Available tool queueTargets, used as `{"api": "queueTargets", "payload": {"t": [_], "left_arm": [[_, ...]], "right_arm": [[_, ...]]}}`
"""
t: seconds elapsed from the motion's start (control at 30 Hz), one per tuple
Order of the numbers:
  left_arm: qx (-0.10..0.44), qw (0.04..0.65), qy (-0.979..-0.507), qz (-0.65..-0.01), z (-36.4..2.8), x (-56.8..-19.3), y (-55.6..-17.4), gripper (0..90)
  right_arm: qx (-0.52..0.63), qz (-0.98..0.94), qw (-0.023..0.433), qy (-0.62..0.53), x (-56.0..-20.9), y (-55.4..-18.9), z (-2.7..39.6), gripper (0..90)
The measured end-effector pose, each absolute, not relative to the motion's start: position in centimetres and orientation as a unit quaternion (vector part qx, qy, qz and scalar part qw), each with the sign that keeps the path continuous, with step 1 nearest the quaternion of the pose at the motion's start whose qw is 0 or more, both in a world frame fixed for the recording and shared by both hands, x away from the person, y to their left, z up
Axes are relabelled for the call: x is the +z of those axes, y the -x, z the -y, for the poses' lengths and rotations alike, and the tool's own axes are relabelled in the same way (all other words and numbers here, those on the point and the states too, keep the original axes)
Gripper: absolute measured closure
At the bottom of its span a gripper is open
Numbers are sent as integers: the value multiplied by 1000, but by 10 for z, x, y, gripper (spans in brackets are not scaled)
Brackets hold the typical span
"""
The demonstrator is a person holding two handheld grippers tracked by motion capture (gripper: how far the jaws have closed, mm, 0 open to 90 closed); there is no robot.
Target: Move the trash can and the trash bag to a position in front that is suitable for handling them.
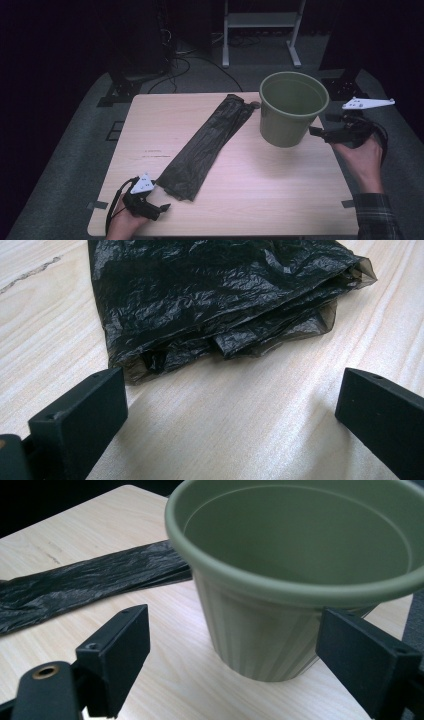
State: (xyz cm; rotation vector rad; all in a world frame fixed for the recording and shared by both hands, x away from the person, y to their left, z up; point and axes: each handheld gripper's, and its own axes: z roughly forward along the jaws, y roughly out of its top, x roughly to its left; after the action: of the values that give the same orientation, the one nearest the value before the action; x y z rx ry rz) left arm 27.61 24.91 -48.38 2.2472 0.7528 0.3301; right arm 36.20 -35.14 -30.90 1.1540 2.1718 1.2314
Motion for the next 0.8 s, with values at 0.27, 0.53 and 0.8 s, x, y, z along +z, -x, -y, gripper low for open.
{"api": "queueTargets", "payload": {"t": [0.27,0.53,0.8], "left_arm": [[129,365,-874,-292,-249,-484,-276,0],[129,365,-875,-292,-249,-484,-276,0],[129,365,-875,-292,-249,-484,-276,0]], "right_arm": [[433,-765,205,-430,-296,-375,355,133],[423,-758,212,-448,-289,-391,359,135],[411,-750,213,-473,-288,-409,365,156]]}}
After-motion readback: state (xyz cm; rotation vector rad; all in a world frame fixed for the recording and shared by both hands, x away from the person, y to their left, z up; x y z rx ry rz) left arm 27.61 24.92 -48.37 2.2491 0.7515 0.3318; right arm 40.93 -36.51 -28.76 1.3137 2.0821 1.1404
